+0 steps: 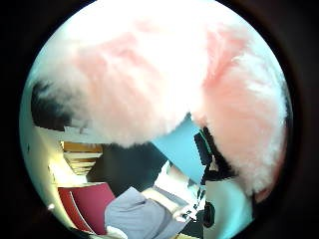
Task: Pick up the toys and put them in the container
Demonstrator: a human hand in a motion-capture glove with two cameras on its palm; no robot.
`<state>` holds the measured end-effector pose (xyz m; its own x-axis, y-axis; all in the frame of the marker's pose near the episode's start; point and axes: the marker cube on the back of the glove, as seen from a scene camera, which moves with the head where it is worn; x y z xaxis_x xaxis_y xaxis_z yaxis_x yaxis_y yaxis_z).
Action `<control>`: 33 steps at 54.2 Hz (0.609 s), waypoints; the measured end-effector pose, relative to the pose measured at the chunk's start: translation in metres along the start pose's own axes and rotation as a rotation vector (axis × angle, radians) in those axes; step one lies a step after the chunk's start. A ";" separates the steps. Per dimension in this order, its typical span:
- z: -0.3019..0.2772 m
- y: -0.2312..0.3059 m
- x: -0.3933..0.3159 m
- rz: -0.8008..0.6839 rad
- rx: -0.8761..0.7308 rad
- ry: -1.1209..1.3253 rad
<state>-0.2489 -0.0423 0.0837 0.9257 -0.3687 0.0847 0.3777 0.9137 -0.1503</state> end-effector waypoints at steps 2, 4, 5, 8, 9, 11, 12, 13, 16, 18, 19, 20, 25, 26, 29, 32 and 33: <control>-0.009 -0.011 -0.001 0.083 0.011 -0.026; -0.015 -0.022 0.001 0.154 0.018 -0.009; -0.017 -0.027 0.002 0.168 0.019 0.003; -0.023 -0.038 -0.003 0.105 0.020 0.030; -0.024 -0.042 -0.007 0.081 0.019 0.032; -0.026 -0.053 -0.016 0.088 0.019 0.023; -0.027 -0.058 -0.020 0.105 0.018 0.018; -0.028 -0.063 -0.023 0.110 0.016 0.017; -0.027 -0.075 -0.029 0.006 0.005 0.047; -0.025 -0.085 -0.032 -0.050 0.003 0.074; -0.024 -0.089 -0.033 -0.067 0.003 0.089; -0.023 -0.094 -0.034 -0.091 0.002 0.103; -0.016 -0.120 -0.056 -0.096 -0.011 0.121; -0.014 -0.126 -0.062 -0.091 -0.014 0.126; -0.009 -0.145 -0.083 -0.020 -0.016 0.102; -0.006 -0.164 -0.100 0.099 -0.017 0.060; -0.004 -0.169 -0.103 0.103 -0.021 0.063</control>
<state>-0.4075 -0.1594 0.0962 0.9588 -0.2840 0.0063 0.2806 0.9436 -0.1755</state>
